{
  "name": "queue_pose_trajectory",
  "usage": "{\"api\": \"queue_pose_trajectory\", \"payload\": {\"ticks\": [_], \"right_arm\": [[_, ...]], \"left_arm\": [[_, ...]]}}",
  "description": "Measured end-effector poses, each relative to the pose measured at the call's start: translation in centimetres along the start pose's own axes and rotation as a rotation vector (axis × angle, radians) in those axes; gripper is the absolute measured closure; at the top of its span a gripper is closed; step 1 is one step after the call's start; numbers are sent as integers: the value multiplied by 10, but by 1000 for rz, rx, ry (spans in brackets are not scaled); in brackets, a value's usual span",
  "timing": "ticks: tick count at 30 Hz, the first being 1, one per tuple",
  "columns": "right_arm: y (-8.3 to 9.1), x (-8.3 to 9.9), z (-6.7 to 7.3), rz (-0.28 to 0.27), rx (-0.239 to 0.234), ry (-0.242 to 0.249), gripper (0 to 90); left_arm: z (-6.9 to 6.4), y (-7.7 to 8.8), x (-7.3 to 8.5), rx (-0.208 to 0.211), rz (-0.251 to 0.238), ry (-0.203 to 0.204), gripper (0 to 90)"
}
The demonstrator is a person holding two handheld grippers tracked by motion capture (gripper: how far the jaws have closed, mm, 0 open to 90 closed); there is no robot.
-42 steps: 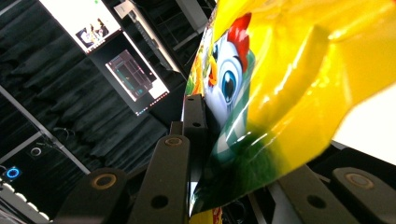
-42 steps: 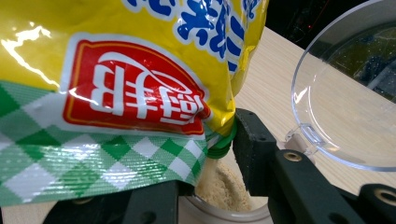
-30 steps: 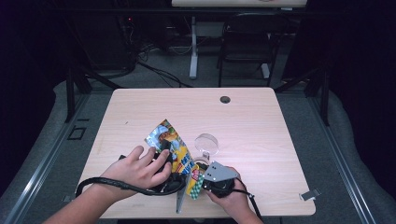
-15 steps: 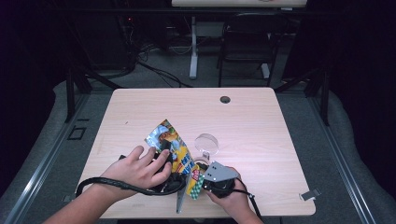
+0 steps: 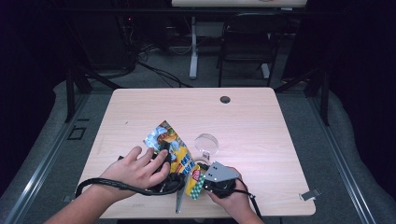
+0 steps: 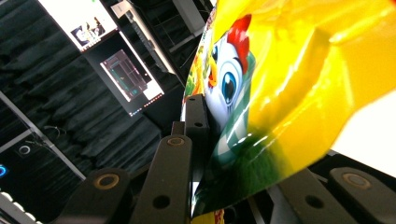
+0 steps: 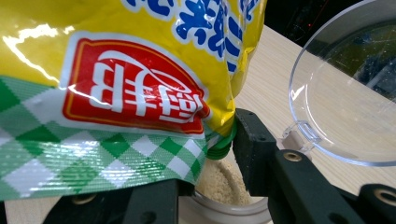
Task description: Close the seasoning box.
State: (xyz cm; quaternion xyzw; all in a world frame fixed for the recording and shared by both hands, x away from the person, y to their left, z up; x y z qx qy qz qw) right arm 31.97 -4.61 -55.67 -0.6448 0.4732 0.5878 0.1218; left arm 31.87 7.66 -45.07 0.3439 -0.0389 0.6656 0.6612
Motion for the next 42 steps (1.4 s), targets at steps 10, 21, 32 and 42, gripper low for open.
{"api": "queue_pose_trajectory", "payload": {"ticks": [10, 21, 32, 42], "right_arm": [[0, 0, -1, 4, 4, 7, 705], [-2, 0, 1, 2, 6, 9, 706], [-2, -1, 2, 2, 3, 12, 708], [-2, 0, 1, 6, 10, 22, 708]], "left_arm": [[-6, -3, 3, 16, -15, 36, 839], [-13, -8, 5, 26, -36, 78, 841], [-24, -11, 9, 71, -38, 120, 850], [-32, -14, 10, 86, -52, 164, 852]]}}
Point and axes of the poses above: each handheld gripper's, and its own axes: y roughly backward along the jaws, x roughly out of its underside, z roughly to its left, the point moved 9 cm from there along -y, roughly forward along the jaws, and after that the axes turned 10 degrees about x, right-handed, at the moved point
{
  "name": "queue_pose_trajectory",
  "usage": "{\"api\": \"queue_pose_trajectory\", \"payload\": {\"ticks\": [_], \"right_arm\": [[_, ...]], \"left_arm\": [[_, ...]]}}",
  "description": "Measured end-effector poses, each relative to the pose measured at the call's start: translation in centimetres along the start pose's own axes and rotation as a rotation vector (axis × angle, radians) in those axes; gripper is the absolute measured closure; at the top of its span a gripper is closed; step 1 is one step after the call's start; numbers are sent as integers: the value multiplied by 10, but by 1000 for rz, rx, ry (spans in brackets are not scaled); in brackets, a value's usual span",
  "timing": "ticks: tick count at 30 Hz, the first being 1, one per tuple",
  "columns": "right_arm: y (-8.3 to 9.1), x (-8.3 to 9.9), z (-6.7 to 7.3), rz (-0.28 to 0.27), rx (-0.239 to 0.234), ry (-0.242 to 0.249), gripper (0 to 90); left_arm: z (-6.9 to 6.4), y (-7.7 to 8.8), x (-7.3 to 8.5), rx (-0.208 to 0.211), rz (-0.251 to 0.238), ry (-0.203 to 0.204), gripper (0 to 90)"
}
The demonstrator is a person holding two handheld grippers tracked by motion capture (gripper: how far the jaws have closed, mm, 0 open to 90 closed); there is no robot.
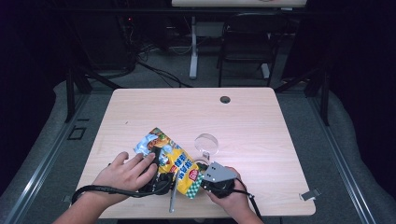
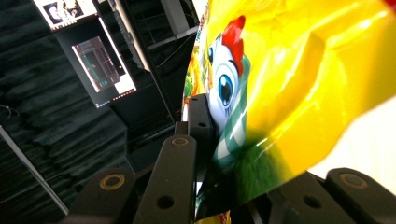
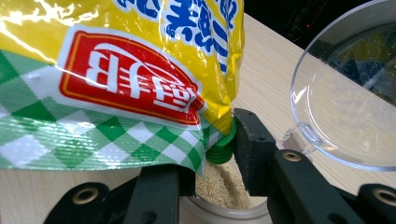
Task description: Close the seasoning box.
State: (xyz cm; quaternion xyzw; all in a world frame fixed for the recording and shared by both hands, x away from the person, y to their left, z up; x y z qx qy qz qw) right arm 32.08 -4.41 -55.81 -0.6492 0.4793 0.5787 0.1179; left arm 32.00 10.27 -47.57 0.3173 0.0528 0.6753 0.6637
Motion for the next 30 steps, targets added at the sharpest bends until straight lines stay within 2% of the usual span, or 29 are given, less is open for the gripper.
{"api": "queue_pose_trajectory", "payload": {"ticks": [4, 11, 23, 25, 26, 27, 30], "right_arm": [[-1, 1, -1, 1, 5, 3, 708], [-1, 0, -1, -2, 6, -1, 708], [-1, 0, -1, -5, 2, -1, 709], [-1, 0, -1, -5, 4, 1, 709], [-1, 0, -1, -5, 2, -1, 709], [-1, 0, -1, -5, 2, -1, 709], [-1, 0, -1, -4, 4, 0, 709]], "left_arm": [[-4, -3, 0, 12, -15, 32, 854], [-9, -5, 2, 23, -19, 51, 859], [-19, -11, 4, 63, -51, 133, 861], [-21, -12, 4, 67, -56, 145, 861], [-22, -13, 4, 56, -67, 155, 861], [-24, -13, 5, 76, -59, 161, 861], [-27, -14, 4, 88, -61, 180, 861]]}}
Point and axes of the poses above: each handheld gripper's, and its own axes: y roughly backward along the jaws, x roughly out of its underside, z roughly to its left, the point moved 9 cm from there along -y, roughly forward along the jaws, and after that the axes turned 10 degrees about x, right-handed, at the moved point
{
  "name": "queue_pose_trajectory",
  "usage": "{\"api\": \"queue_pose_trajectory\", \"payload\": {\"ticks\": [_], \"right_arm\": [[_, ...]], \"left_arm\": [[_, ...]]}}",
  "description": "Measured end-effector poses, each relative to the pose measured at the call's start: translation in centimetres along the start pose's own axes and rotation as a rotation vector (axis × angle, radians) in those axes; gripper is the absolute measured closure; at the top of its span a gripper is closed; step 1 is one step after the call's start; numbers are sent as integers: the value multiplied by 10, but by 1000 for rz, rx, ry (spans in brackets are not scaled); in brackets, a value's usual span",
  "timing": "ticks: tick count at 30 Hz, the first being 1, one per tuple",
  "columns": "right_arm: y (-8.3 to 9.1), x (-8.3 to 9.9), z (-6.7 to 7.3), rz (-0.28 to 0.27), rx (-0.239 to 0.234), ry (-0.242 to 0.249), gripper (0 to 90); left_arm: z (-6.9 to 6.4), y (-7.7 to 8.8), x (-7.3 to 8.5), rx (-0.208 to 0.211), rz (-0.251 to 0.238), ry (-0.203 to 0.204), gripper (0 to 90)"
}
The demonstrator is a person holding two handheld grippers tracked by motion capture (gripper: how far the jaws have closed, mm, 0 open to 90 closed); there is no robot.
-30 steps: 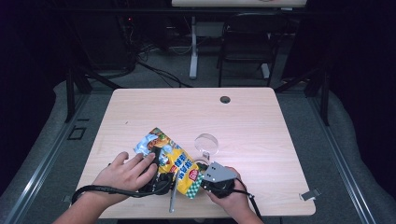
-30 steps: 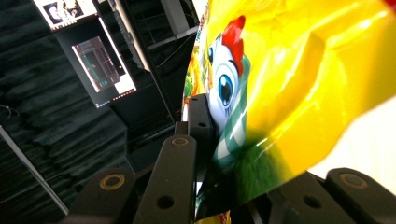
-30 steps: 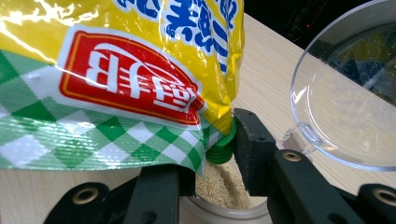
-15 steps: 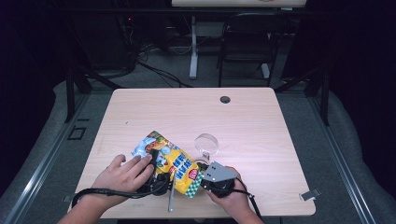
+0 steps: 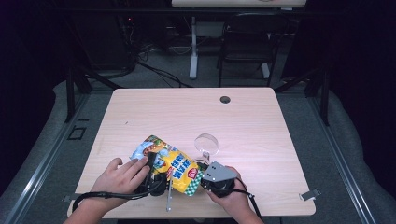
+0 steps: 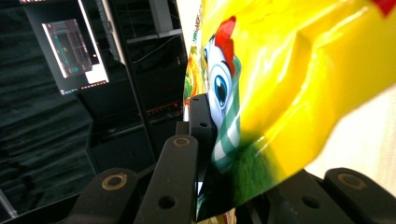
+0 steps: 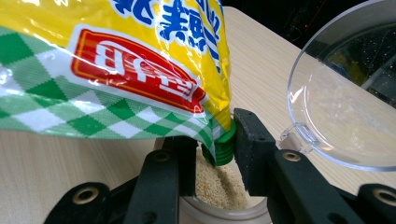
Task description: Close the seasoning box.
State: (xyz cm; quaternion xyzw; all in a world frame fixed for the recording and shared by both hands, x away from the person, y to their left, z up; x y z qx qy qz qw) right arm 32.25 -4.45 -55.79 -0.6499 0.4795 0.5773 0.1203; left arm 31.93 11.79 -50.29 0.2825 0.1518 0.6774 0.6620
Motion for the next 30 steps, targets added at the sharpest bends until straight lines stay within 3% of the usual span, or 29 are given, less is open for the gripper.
{"api": "queue_pose_trajectory", "payload": {"ticks": [7, 16, 30], "right_arm": [[0, -1, 0, -5, 2, 1, 709], [0, -2, -1, -11, 5, 0, 709], [1, -4, -2, -18, 10, 0, 710]], "left_arm": [[-4, -3, 3, 29, -22, 44, 861], [-6, -6, 3, 31, -36, 69, 863], [-11, -11, 5, 52, -75, 149, 863]]}}
Point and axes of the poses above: each handheld gripper's, and its own axes: y roughly backward along the jaws, x roughly out of its underside, z roughly to its left, the point moved 9 cm from there along -y, roughly forward along the jaws, and after that the axes turned 10 degrees about x, right-handed, at the moved point
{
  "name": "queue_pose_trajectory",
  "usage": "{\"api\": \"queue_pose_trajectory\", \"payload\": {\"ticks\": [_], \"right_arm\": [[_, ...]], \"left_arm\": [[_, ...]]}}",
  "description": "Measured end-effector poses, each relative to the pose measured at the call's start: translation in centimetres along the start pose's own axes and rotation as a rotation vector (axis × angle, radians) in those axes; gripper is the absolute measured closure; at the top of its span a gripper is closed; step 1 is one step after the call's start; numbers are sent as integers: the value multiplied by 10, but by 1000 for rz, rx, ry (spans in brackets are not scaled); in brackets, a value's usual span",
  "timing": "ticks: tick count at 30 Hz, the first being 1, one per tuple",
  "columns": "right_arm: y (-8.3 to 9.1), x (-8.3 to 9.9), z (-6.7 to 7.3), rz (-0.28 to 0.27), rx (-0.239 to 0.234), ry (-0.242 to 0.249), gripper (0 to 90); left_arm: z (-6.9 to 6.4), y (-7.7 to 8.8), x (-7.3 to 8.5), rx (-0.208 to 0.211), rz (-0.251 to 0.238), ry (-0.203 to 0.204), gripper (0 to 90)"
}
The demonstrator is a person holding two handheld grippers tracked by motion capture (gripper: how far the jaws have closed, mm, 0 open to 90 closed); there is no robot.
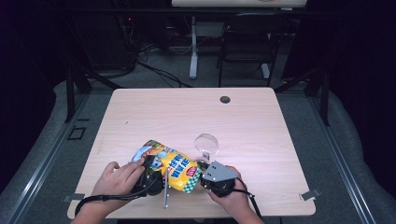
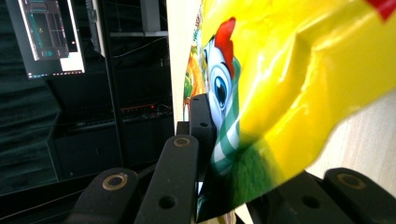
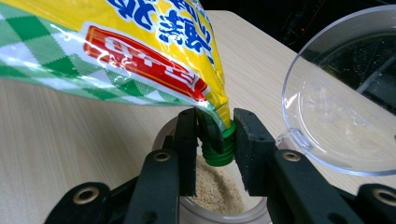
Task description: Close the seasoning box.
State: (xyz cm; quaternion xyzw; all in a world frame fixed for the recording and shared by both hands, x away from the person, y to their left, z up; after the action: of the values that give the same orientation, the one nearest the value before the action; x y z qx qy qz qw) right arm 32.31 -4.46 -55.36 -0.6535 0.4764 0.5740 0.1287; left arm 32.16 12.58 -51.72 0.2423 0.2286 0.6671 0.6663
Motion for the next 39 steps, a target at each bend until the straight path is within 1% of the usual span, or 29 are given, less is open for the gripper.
{"api": "queue_pose_trajectory", "payload": {"ticks": [1, 2, 3, 5, 7, 9, 10, 11, 19, 20, 21, 22, 23, 24, 26, 27, 30, 31, 36, 39], "right_arm": [[0, 0, 0, 0, 0, -1, 710], [0, 0, 0, 0, 0, -1, 711], [0, 0, 0, 0, -1, -1, 711], [0, 0, 0, 2, -1, 1, 711], [-1, 0, 1, 0, -3, 1, 711], [0, -1, 1, -1, -2, 2, 711], [0, -1, 1, 0, -1, 3, 711], [0, -1, 1, -1, -1, 5, 711], [0, -2, 0, -3, 2, 6, 711], [0, -2, 0, -4, 1, 6, 710], [0, -1, 0, -2, 1, 7, 710], [-1, -1, 0, -2, 1, 7, 710], [-1, -1, 0, -3, 1, 9, 710], [-1, -1, 0, -1, 1, 9, 710], [-1, -1, 0, -2, 0, 12, 710], [-2, -1, 1, -4, 0, 12, 710], [-2, -2, 1, -6, -1, 13, 709], [-2, -2, 1, -7, 0, 12, 709], [-1, -3, 1, -9, 2, 15, 709], [-2, -2, 1, -9, 4, 12, 709]], "left_arm": [[-1, -1, 0, 4, -1, 4, 863], [-2, -1, 0, 6, -11, 22, 863], [-2, -1, 1, 9, -2, 13, 863], [-3, -2, 2, 15, -5, 25, 863], [-3, -2, 3, 12, -10, 30, 863], [-4, -3, 3, 24, -16, 42, 863], [-5, -4, 3, 21, -26, 50, 863], [-4, -4, 4, 20, -24, 48, 863], [-9, -8, 6, 44, -47, 98, 864], [-12, -9, 6, 49, -48, 111, 864], [-13, -10, 6, 47, -56, 114, 864], [-14, -10, 7, 54, -52, 119, 865], [-16, -11, 7, 47, -66, 126, 866], [-17, -11, 7, 61, -61, 131, 866], [-19, -12, 8, 69, -66, 147, 866], [-19, -13, 9, 66, -72, 150, 866], [-21, -13, 10, 79, -74, 162, 867], [-21, -14, 10, 82, -80, 172, 867], [-23, -15, 11, 87, -85, 190, 866], [-25, -18, 10, 97, -100, 209, 866]]}}
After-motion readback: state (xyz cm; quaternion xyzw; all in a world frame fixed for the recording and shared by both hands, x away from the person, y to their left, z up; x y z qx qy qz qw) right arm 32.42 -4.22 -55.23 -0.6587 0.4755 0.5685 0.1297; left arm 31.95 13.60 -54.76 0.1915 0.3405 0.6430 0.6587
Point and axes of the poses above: each handheld gripper's, and its own axes: y roughly backward along the jaws, x roughly out of its underside, z roughly to its left, the point moved 9 cm from there along -y, roughly forward along the jaws, and after that the axes turned 10 degrees about x, right-handed, at the moved point
